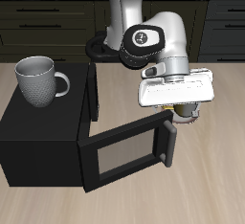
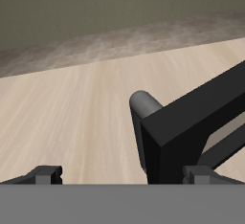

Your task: Open the microwave

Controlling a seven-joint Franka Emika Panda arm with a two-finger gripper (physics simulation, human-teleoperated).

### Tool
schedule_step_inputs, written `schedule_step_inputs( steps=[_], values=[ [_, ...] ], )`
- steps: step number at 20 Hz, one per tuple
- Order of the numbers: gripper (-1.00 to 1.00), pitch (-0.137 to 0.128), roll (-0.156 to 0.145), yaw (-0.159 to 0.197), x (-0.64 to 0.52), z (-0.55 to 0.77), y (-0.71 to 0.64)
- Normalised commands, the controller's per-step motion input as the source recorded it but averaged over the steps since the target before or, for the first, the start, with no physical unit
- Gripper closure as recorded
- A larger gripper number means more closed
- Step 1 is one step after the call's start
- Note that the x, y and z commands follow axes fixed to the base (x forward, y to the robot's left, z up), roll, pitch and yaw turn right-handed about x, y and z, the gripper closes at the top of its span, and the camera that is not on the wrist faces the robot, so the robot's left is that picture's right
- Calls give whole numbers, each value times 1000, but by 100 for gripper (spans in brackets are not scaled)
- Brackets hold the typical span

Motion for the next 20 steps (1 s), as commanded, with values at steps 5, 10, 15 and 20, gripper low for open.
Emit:
schedule_step_inputs(
  steps=[5,10,15,20],
  values=[
    [-100,10,-23,23,126,5,-31],
    [-100,-3,-19,34,220,72,-52],
    [-100,-19,-1,39,227,152,-12],
    [-100,2,-33,11,224,118,-31]
  ],
)
